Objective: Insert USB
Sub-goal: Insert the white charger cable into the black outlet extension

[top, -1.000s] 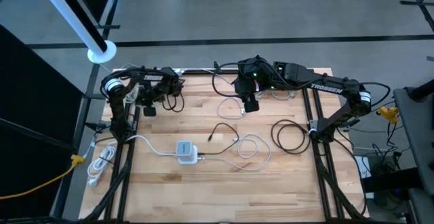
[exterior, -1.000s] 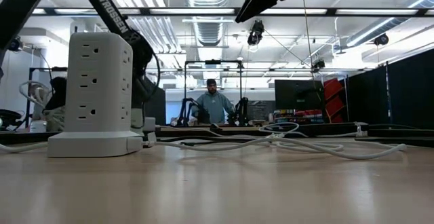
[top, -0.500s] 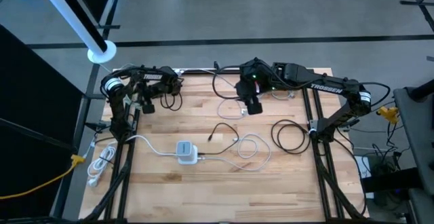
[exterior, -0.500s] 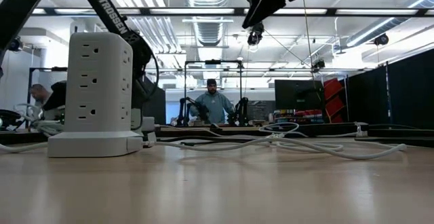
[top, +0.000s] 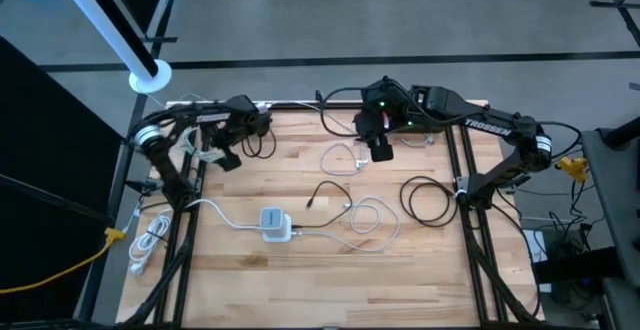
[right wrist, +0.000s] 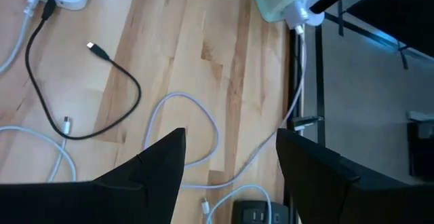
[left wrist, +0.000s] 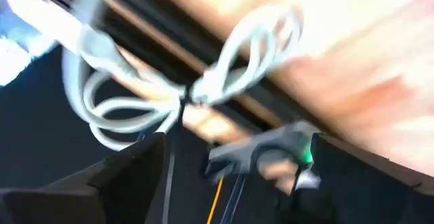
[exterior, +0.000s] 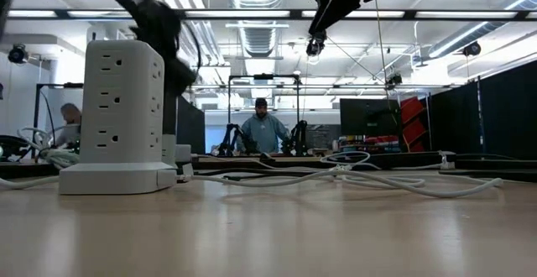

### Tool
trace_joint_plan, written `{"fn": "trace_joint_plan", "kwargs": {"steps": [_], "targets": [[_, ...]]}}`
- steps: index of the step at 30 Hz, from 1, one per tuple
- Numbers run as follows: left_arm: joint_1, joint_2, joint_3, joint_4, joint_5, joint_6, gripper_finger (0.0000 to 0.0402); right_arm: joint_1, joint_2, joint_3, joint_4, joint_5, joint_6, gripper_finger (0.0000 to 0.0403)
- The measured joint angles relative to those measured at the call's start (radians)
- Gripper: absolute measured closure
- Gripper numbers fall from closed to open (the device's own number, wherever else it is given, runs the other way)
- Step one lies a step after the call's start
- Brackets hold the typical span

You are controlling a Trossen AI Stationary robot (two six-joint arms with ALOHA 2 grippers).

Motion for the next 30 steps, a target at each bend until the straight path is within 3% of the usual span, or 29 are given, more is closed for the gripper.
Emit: {"fn": "trace_joint_plan", "kwargs": {"steps": [4,9,13,18,24,30], "targets": [[-0.033,-0.173,0.006,0.231,0.023,-0.108,0.006,-0.013,-0.016,0.0,-0.002,0.0,0.001,0.0183],[-0.035,-0.334,0.002,0.652,0.047,-0.263,0.0068,-0.018,-0.034,0.0,-0.022,0.0,0.001,0.0188],[-0.032,-0.359,0.002,1.032,0.072,-0.234,0.0076,-0.017,-0.035,0.0,-0.072,-0.002,0.015,0.0194],[-0.034,-0.311,0.002,1.415,0.227,-0.142,0.0087,-0.022,-0.035,0.0,-0.206,0.024,0.096,0.0197],[-0.037,-0.3,0.013,1.632,0.288,-0.16,0.0088,-0.085,-0.04,-0.003,-0.399,0.062,0.295,0.0197],[-0.071,-0.357,0.013,1.753,0.427,-0.153,0.0088,-0.169,-0.037,-0.073,-0.348,0.061,0.402,0.0198]]}}
